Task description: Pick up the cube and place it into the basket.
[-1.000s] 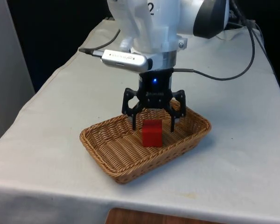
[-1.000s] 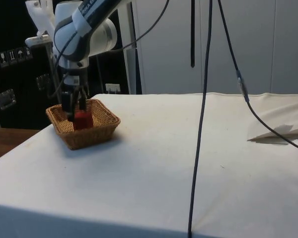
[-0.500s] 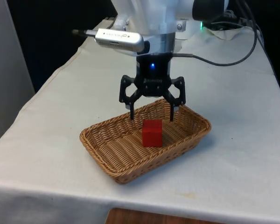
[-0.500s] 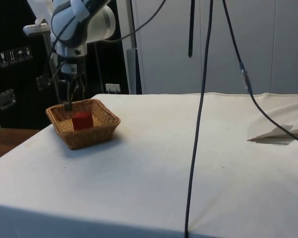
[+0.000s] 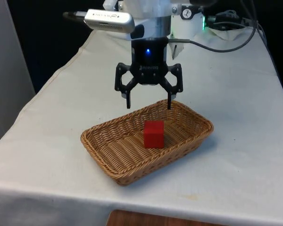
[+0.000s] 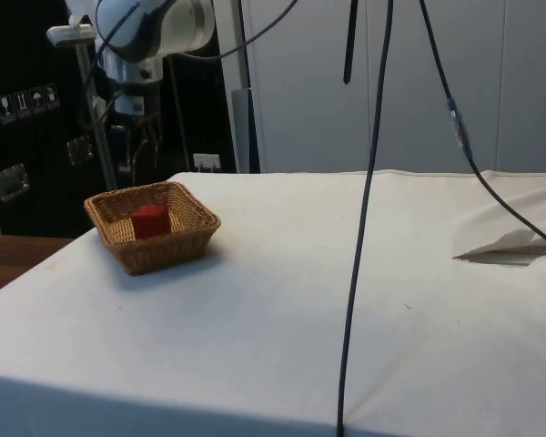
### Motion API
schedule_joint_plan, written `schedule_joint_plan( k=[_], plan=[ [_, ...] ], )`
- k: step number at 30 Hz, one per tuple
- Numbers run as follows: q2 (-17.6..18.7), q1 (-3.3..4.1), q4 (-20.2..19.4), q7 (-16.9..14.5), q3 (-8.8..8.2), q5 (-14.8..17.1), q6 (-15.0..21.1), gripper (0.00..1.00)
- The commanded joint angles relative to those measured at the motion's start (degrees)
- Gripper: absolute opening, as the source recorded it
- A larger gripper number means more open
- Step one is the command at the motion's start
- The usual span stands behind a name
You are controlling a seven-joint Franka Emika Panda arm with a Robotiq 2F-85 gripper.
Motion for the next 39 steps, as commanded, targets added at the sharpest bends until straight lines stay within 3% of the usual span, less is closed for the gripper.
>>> schedule_joint_plan(
  k=[1, 39],
  plan=[
    [-1.09, -0.11, -1.15, -0.63, 0.17, 0.23, 0.23, 1.0],
    [-14.84, -0.34, -14.55, -4.7, -0.52, -0.06, 0.0, 1.0]
  ],
)
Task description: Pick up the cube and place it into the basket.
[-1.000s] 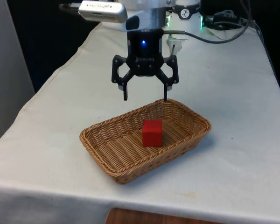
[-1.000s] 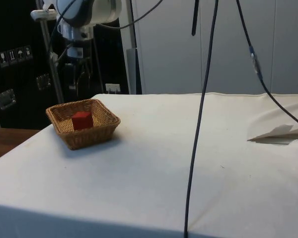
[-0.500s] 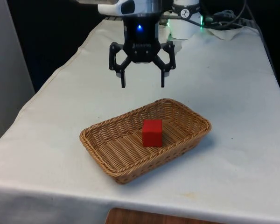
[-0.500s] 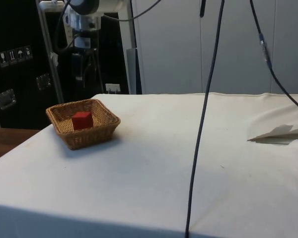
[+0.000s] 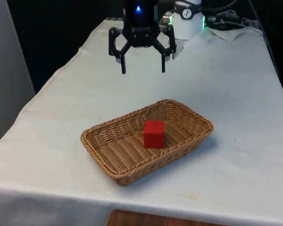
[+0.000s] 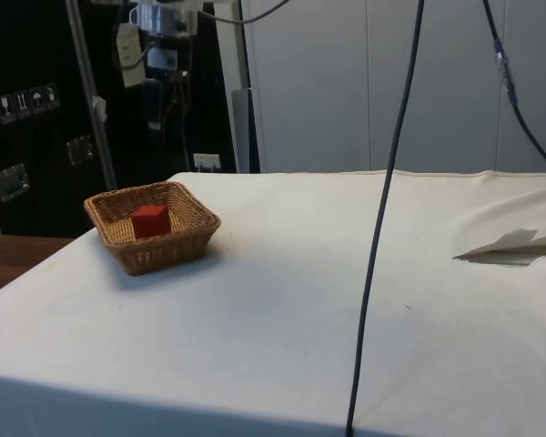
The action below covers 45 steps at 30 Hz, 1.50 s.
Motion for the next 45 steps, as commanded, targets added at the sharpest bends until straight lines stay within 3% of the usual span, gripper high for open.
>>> schedule_joint_plan(
  k=[1, 30, 34, 35, 37, 44, 45],
  plan=[
    [-1.03, 0.17, -1.09, -0.29, -0.17, -0.17, 0.4, 1.0],
    [-12.95, 0.23, -10.66, -4.13, -0.8, -0.63, 0.4, 1.0],
    [-13.98, 0.34, -11.34, -4.35, -0.8, -1.32, 0.46, 1.0],
    [-13.52, 0.06, -10.83, -4.64, -0.63, -0.52, 0.06, 1.0],
    [-14.44, 0.4, -11.69, -4.41, -0.8, -1.72, 0.52, 1.0],
    [-15.7, 0.57, -12.32, -4.41, -0.46, -3.84, 0.63, 1.0],
    [-15.18, 0.23, -11.75, -4.81, -0.29, -2.92, 0.06, 1.0]
  ],
)
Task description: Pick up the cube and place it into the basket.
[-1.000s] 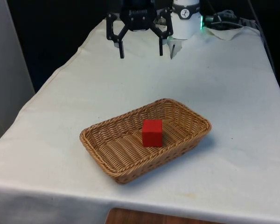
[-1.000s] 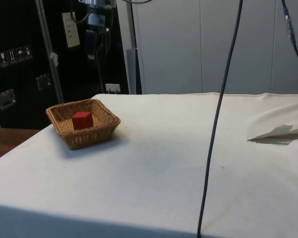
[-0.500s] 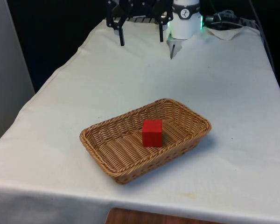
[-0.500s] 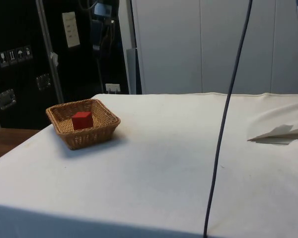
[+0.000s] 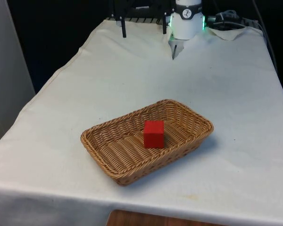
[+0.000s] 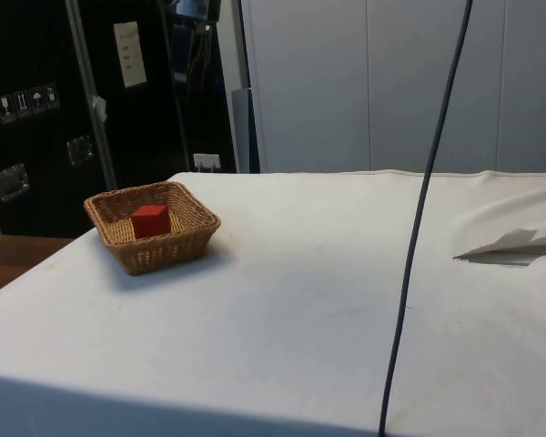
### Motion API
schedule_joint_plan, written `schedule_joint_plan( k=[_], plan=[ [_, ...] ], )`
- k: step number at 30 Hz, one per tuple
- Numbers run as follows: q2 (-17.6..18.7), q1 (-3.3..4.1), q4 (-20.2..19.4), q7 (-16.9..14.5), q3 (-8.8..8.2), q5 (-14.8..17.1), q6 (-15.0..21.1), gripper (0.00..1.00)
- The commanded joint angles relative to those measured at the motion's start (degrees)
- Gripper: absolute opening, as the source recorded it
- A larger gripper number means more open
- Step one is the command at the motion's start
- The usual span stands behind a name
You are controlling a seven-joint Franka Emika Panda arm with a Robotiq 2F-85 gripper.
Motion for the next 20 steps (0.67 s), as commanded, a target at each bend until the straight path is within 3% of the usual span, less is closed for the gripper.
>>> schedule_joint_plan(
  k=[1, 9, 10, 11, 16, 20],
  plan=[
    [-0.57, 0.4, -0.63, 0.46, -0.17, -1.2, 0.57, 1.0],
    [-1.55, 0.57, -1.09, 0.69, 0.46, -3.5, 0.92, 1.0],
    [-1.2, 0.23, -0.69, 0.06, 0.69, -2.64, 0.23, 1.0],
    [-1.66, 0.63, -1.2, 0.8, 0.63, -4.07, 0.97, 1.0],
    [-1.83, 0.8, -1.38, 1.2, 1.03, -5.1, 1.26, 1.0],
    [-1.55, 0.46, -0.86, 0.52, 1.38, -4.3, 0.4, 1.0]
  ],
)
